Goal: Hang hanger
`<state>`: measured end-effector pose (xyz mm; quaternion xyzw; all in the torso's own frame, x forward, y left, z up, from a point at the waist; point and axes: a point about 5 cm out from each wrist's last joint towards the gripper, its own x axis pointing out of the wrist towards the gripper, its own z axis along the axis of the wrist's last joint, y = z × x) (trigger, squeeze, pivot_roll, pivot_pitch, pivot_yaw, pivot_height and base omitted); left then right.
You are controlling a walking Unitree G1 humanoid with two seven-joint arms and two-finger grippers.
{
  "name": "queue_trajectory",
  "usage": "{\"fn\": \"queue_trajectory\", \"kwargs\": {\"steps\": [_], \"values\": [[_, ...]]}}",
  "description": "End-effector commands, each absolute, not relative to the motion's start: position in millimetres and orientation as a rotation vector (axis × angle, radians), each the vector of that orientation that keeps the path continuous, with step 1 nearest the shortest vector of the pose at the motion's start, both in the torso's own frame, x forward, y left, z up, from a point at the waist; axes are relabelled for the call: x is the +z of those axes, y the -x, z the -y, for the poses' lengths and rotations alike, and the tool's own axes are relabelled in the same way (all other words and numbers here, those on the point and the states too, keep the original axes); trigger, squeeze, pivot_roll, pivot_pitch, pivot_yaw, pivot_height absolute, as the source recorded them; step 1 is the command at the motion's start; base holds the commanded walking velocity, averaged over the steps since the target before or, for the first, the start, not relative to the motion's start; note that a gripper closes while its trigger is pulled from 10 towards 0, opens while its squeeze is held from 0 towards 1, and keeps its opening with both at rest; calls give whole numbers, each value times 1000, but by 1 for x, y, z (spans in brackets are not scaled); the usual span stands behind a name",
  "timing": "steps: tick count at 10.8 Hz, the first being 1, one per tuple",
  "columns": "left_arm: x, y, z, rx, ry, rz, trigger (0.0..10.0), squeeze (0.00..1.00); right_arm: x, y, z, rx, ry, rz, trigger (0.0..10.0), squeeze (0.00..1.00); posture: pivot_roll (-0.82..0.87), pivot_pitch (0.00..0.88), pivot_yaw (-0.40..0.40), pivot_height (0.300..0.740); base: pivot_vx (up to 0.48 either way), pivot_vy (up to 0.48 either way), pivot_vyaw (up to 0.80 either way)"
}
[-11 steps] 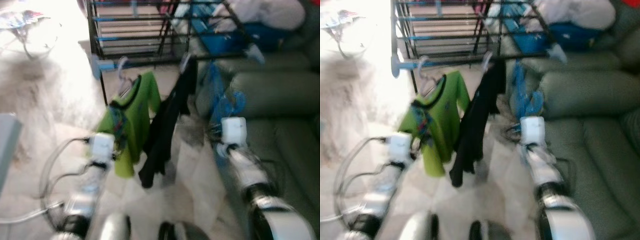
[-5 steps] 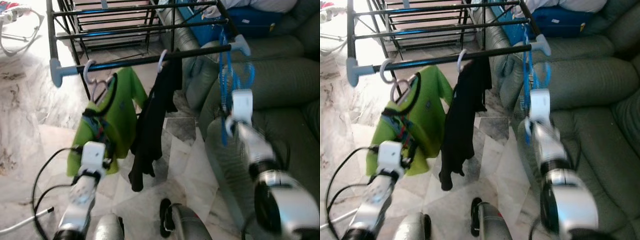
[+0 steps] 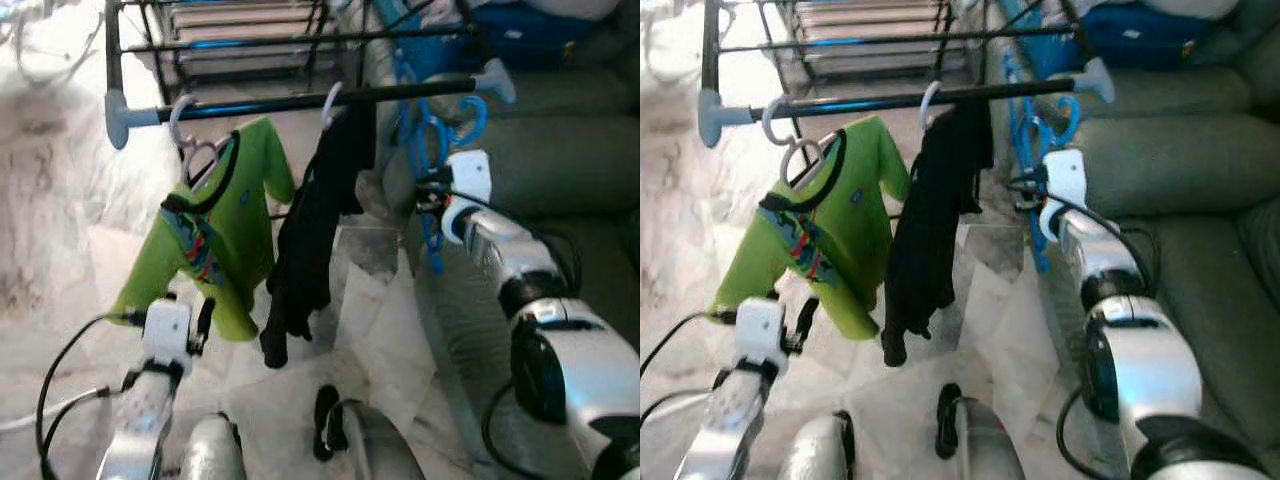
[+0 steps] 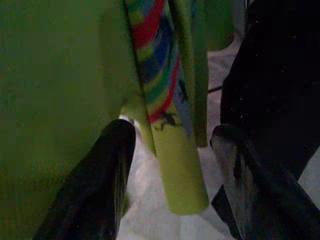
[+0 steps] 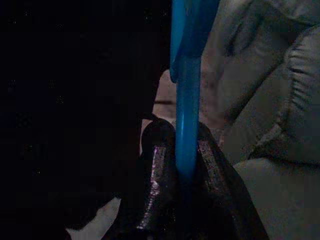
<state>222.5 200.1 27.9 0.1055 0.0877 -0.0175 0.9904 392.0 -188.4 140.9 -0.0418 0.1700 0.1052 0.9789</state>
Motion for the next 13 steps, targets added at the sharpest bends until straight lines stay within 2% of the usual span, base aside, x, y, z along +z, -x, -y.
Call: {"fn": "queue_trajectory", "kwargs": {"steps": [1,7,10,12,13], "values": [[28,-216,-201,-43,-221,-196,10000,0,148,-395,193,215,117,-345,10000,0,136,294,-113,740,0,0,0],[34,-190,-214,-20,-254,-242,10000,0,184,-409,191,216,244,-276,10000,0,191,355,-99,740,0,0,0],[36,-195,-207,-42,-258,-247,10000,0,149,-396,203,180,205,-401,10000,0,187,339,-91,740,0,0,0],[36,-196,-208,-43,-265,-243,10000,0,142,-392,208,152,158,-361,10000,0,191,330,-90,740,0,0,0],[37,-196,-211,-34,-267,-244,10000,0,143,-390,209,146,132,-272,10000,0,188,325,-86,740,0,0,0]]}}
